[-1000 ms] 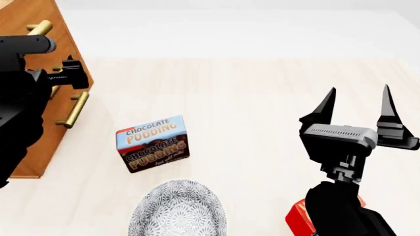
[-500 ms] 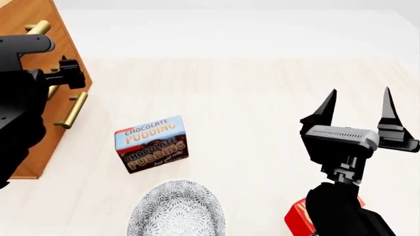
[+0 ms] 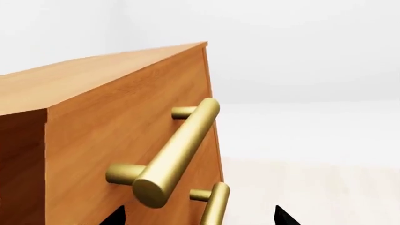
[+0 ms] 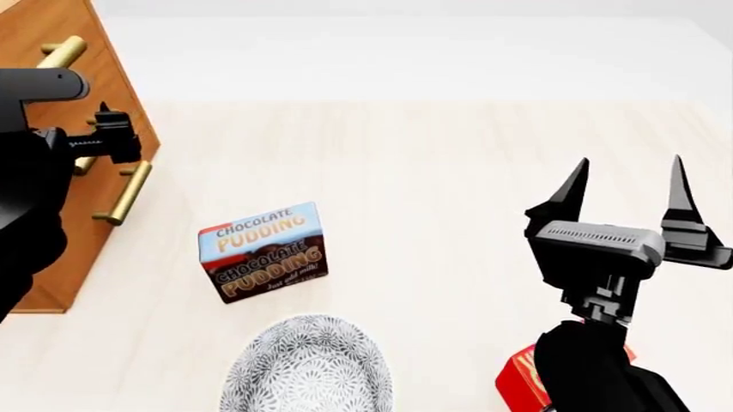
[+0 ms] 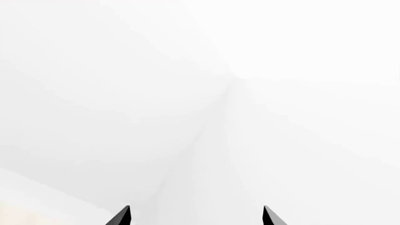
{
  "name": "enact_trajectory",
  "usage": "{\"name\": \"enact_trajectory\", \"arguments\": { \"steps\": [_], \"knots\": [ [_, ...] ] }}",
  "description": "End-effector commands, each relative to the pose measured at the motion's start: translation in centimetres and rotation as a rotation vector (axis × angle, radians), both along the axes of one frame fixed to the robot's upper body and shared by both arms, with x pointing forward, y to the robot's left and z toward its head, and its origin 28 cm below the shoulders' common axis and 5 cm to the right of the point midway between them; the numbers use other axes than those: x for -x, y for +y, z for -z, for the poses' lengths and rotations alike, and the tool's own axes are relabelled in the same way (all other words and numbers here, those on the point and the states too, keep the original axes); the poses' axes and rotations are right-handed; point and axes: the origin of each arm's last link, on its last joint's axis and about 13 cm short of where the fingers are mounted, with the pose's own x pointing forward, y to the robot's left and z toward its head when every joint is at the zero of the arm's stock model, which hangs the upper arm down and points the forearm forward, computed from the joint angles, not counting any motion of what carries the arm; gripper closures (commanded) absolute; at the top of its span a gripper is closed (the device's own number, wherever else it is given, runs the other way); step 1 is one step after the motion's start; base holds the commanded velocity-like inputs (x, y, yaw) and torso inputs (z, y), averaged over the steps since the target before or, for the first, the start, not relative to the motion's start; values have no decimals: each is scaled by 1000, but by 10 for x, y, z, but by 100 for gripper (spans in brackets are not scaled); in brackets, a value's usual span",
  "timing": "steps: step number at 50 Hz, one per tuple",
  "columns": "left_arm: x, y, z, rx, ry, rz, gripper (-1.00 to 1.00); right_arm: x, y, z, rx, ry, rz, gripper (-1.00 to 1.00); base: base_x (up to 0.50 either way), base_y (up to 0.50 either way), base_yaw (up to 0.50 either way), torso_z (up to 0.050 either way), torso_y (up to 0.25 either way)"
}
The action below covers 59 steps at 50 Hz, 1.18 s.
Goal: Put the butter at the front in the top drawer of the cabinet and close it.
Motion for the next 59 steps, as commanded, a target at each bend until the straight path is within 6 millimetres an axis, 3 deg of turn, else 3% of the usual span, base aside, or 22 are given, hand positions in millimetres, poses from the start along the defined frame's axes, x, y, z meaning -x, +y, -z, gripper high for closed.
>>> {"name": "enact_trajectory", "arguments": {
  "steps": [1, 20, 28, 43, 59],
  "knots": [
    [13, 15, -10, -81, -24, -53, -100, 1, -1, 2, -6, 0, 1, -100, 0, 0, 0, 0, 0],
    [26, -15, 3, -63, -6, 165, -100, 0, -4, 3, -18, 3, 6, -100, 0, 0, 0, 0, 1],
    [42, -28, 8, -34, -9, 284, -100, 1, -3, 0, -19, -4, 5, -100, 0, 0, 0, 0, 0],
    [93, -51, 12, -4, -82, 466, -100, 2, -2, 1, -28, -7, 0, -100, 0, 0, 0, 0, 0],
    [162, -81, 19, 15, -244, 726, -100, 7, -2, -3, -43, -37, -4, -100, 0, 0, 0, 0, 0]
  ]
}}
